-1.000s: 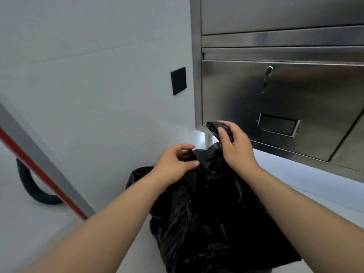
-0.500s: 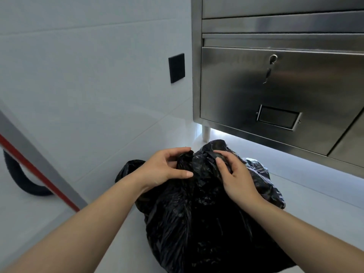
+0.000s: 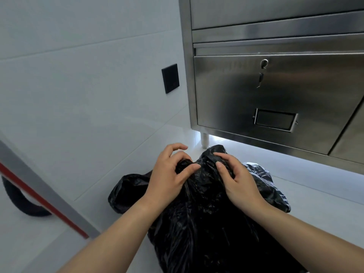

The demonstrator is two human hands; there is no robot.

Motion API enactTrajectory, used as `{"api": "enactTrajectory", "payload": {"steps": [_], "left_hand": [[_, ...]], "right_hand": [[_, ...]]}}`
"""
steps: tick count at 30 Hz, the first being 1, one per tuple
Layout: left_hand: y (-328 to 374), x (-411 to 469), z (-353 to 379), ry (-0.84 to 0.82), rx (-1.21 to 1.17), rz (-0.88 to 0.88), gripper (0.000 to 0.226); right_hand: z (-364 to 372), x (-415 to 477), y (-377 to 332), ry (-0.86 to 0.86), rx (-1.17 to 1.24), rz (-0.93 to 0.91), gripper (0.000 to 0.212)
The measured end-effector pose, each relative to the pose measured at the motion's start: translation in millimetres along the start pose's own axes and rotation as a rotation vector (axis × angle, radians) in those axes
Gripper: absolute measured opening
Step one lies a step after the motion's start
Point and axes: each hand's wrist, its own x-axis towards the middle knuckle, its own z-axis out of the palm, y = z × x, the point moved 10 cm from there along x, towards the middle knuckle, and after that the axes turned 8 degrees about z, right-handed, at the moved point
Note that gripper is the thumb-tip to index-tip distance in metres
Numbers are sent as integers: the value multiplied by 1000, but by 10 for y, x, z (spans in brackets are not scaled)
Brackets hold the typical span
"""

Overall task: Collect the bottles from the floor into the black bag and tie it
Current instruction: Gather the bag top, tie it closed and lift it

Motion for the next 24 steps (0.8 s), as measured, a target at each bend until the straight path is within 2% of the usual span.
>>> {"api": "enactTrajectory", "payload": {"steps": [2, 3, 5, 7, 13, 16, 20, 24], "left_hand": [[-38, -21, 60, -23, -111, -74, 17], [-58, -42, 90, -32, -133, -106, 27], [-68, -83, 145, -44, -102, -121, 42], [-50, -123, 201, -60, -67, -107, 44], [-118, -210, 323, -113, -243, -182, 20], [-144, -185, 295, -86, -257, -205, 17], [-170, -139, 331, -82, -426, -256, 12], [-167, -119, 282, -11, -465, -280, 22]], "right_hand": [[-15, 16, -26, 7, 16, -7, 23], [-21, 22, -30, 7, 21, -6, 23], [-26, 21, -27, 6, 19, -5, 23], [-15, -4, -19, 1, 6, -3, 23], [63, -83, 6, -35, -7, -15, 24], [71, -95, 17, -53, 18, -6, 26], [63, -89, 33, -63, 62, 14, 31], [104, -98, 58, -97, 91, 43, 26]]}}
